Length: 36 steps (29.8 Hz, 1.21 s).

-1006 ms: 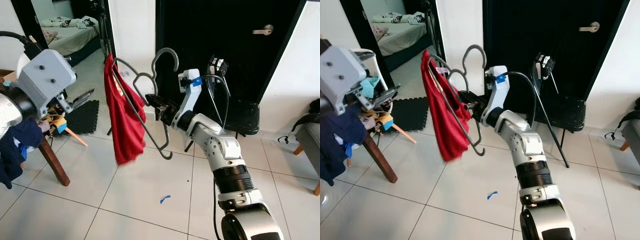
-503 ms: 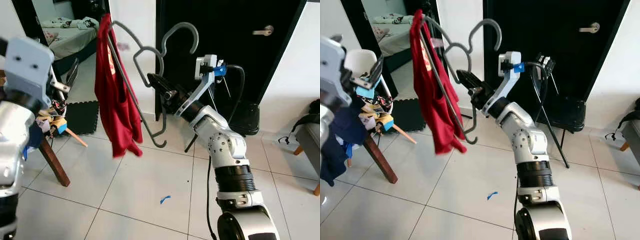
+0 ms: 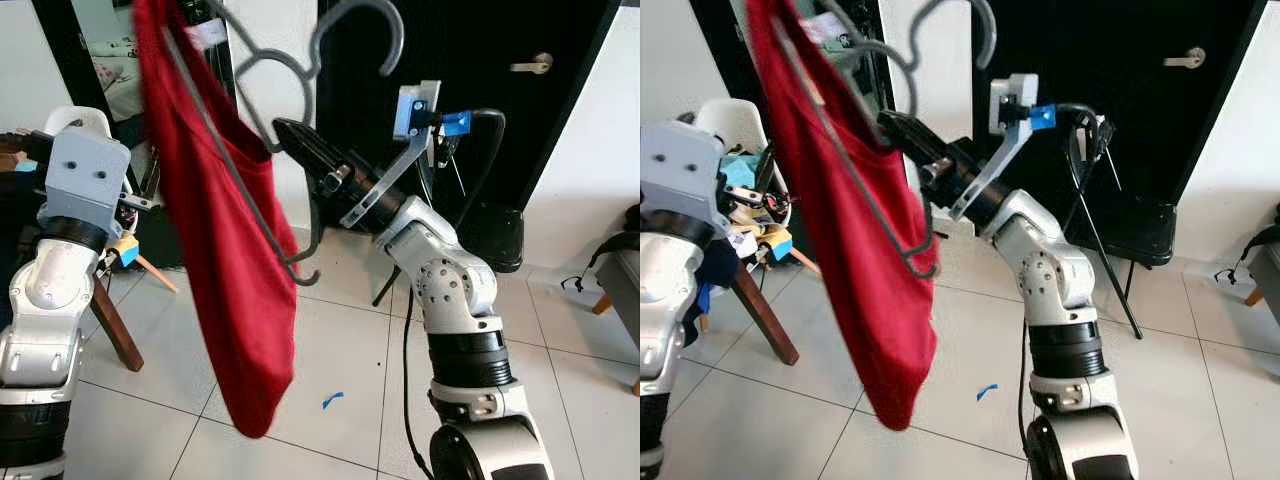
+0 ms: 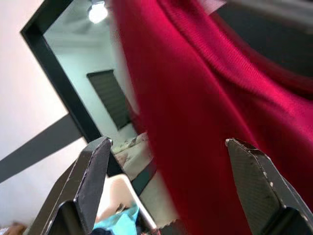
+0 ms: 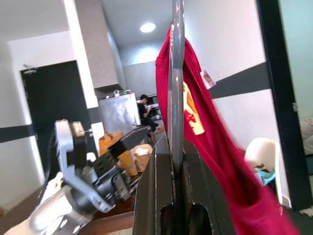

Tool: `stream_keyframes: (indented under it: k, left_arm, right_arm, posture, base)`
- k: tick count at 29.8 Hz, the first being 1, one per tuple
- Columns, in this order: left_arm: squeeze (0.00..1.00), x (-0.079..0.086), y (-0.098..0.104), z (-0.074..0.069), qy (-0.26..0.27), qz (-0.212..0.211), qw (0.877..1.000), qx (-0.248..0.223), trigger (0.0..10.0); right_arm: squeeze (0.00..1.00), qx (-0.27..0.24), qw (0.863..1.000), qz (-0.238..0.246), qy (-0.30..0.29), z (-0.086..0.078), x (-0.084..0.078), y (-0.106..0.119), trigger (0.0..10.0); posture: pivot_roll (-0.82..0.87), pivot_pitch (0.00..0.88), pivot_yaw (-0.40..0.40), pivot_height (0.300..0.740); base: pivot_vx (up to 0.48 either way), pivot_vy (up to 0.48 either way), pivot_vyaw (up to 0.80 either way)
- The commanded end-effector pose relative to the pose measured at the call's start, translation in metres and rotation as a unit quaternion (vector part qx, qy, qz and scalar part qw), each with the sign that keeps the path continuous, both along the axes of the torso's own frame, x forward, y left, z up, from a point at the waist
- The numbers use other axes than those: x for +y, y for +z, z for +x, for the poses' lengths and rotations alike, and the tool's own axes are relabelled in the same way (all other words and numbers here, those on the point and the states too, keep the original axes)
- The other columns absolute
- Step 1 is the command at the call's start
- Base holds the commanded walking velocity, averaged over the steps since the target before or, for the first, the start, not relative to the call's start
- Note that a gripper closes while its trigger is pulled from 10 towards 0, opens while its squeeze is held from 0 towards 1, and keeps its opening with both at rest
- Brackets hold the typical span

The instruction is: Hang hanger

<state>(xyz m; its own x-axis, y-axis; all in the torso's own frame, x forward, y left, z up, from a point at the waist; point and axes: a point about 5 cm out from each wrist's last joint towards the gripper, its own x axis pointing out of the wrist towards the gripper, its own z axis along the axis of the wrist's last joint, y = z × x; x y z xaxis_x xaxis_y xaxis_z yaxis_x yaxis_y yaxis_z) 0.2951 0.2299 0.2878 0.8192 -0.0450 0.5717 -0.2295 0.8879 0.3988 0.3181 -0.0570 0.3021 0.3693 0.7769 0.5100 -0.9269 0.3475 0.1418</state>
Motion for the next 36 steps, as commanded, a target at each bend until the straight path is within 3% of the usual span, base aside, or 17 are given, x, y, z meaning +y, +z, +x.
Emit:
stream_keyframes:
  k: [1,3,6,8,10,11,18,20,24,25,27,28,32,36]
  left_arm:
    - [0.00,-0.002,0.003,0.001,-0.019,-0.017,1.000,-0.009,10.0]
    - [0.00,-0.011,0.007,-0.001,-0.089,-0.054,0.994,-0.017,10.0]
    - [0.00,-0.015,0.008,-0.001,-0.114,-0.065,0.991,-0.020,10.0]
    - [0.00,-0.023,0.013,-0.005,-0.161,-0.080,0.983,-0.030,9.7]
    - [0.00,-0.025,0.014,-0.006,-0.170,-0.082,0.981,-0.034,9.7]
    - [0.00,-0.027,0.014,-0.007,-0.175,-0.083,0.980,-0.035,7.6]
    - [0.00,-0.027,0.014,-0.009,-0.174,-0.081,0.981,-0.035,7.2]
    - [0.00,-0.026,0.014,-0.009,-0.173,-0.081,0.981,-0.036,6.3]
    - [0.00,-0.026,0.014,-0.009,-0.174,-0.081,0.981,-0.037,6.3]
    - [0.00,-0.025,0.015,-0.009,-0.177,-0.080,0.980,-0.039,1.8]
    - [0.00,-0.025,0.015,-0.009,-0.177,-0.080,0.980,-0.039,1.8]
    - [0.00,-0.025,0.016,-0.009,-0.178,-0.079,0.980,-0.040,0.0]
    - [0.00,-0.024,0.016,-0.009,-0.180,-0.080,0.980,-0.040,0.0]
    - [0.00,-0.023,0.023,-0.011,-0.180,-0.073,0.980,-0.049,0.0]
  right_arm:
    - [0.00,-0.013,1.000,0.002,0.020,-0.006,0.002,0.003,10.0]
    - [0.00,-0.014,1.000,-0.003,0.027,-0.009,0.002,0.002,10.0]
    - [0.00,-0.015,0.999,-0.004,0.029,-0.010,0.002,0.001,10.0]
    - [0.00,-0.016,0.999,-0.008,0.032,-0.011,0.003,0.000,10.0]
    - [0.00,-0.016,0.999,-0.009,0.033,-0.011,0.003,0.000,10.0]
    - [0.00,-0.015,0.999,-0.011,0.033,-0.011,0.003,0.000,10.0]
    - [0.00,-0.013,0.999,-0.014,0.032,-0.011,0.003,-0.001,10.0]
    - [0.00,-0.012,0.999,-0.016,0.031,-0.011,0.002,-0.002,10.0]
    - [0.00,-0.011,0.999,-0.016,0.031,-0.012,0.002,-0.002,10.0]
    - [0.00,-0.010,0.999,-0.018,0.029,-0.012,0.002,-0.003,10.0]
    - [0.00,-0.010,0.999,-0.018,0.029,-0.012,0.002,-0.003,10.0]
    - [0.00,-0.010,0.999,-0.021,0.028,-0.012,0.002,-0.004,10.0]
    - [0.00,-0.009,0.999,-0.023,0.027,-0.012,0.002,-0.004,10.0]
    - [0.00,-0.004,0.998,-0.058,0.006,-0.008,0.003,-0.013,10.0]
  posture:
    - [0.02,0.000,0.005,0.740]
    - [0.02,0.000,0.004,0.740]
    - [0.02,0.000,0.004,0.740]
    - [0.02,0.000,0.001,0.740]
    - [0.02,0.000,0.001,0.740]
    - [0.03,0.000,-0.002,0.740]
    - [0.03,0.000,-0.002,0.740]
    - [0.03,0.000,0.000,0.740]
    - [0.03,0.000,0.000,0.740]
    - [0.02,0.000,0.000,0.740]
    - [0.02,0.000,0.000,0.740]
    - [0.02,0.000,-0.001,0.740]
    - [0.02,0.000,-0.001,0.740]
    - [0.03,0.000,-0.005,0.740]
  base:
    - [0.000,0.000,0.00]
    - [0.000,0.000,0.00]
    - [0.000,0.000,0.00]
    - [0.000,0.000,0.00]
    - [0.000,0.000,0.00]
    - [0.000,0.000,0.00]
    - [0.000,0.000,0.00]
    - [0.000,0.000,0.00]
    - [0.000,0.000,0.00]
    - [0.000,0.000,0.00]
    - [0.000,0.000,0.00]
    - [0.000,0.000,0.00]
    - [0.000,0.000,0.00]
    - [0.000,0.000,0.00]
